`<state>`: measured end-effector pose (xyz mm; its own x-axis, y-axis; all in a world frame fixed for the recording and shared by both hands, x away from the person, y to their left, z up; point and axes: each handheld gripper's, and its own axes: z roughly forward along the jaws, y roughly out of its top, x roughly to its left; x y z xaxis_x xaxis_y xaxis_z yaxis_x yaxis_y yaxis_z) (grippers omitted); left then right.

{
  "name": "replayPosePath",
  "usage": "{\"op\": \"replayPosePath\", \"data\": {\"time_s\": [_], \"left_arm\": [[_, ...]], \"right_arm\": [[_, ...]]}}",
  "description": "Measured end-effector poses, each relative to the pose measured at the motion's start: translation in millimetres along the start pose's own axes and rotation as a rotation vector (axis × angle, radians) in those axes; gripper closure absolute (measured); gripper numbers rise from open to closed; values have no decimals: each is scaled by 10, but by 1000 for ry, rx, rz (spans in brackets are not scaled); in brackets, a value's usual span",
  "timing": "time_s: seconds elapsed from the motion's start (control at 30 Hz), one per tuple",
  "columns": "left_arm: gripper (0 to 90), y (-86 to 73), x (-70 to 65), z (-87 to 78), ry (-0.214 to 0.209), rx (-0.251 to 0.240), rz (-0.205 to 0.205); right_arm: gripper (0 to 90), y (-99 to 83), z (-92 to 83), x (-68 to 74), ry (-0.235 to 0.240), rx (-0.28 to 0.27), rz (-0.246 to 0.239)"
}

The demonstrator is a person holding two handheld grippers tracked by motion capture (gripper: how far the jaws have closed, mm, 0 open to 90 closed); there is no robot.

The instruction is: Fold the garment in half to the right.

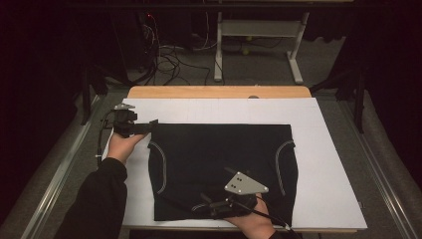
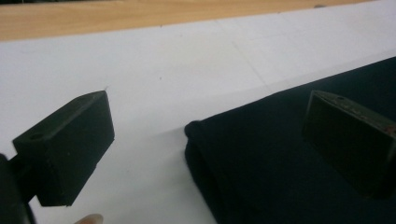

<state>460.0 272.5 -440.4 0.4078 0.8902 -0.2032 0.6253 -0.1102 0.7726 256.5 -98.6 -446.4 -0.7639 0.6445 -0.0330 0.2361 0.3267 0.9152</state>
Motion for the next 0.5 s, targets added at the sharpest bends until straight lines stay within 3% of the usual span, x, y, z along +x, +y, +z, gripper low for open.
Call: {"op": "replayPosePath", "data": {"time_s": [0.07, 0.2, 0.27, 0.33, 0.4, 0.5], "left_arm": [[77, -27, 22, 75, -5, -7, -18], [89, -87, -13, 276, -4, 64, -19], [126, -136, -13, 354, 23, 100, -59], [153, -182, 6, 411, 8, 123, -97], [197, -211, -43, 436, 28, 114, -68], [317, -209, -87, 449, -6, 110, -75]], "right_arm": [[2, 3, 32, 19, 4, 8, -7], [2, 21, 66, 55, 9, 13, -11], [2, 29, 73, 73, 13, 15, -8], [2, 37, 80, 97, 19, 21, -13], [2, 44, 86, 120, 21, 27, -16], [2, 49, 112, 150, 26, 34, -22]]}}
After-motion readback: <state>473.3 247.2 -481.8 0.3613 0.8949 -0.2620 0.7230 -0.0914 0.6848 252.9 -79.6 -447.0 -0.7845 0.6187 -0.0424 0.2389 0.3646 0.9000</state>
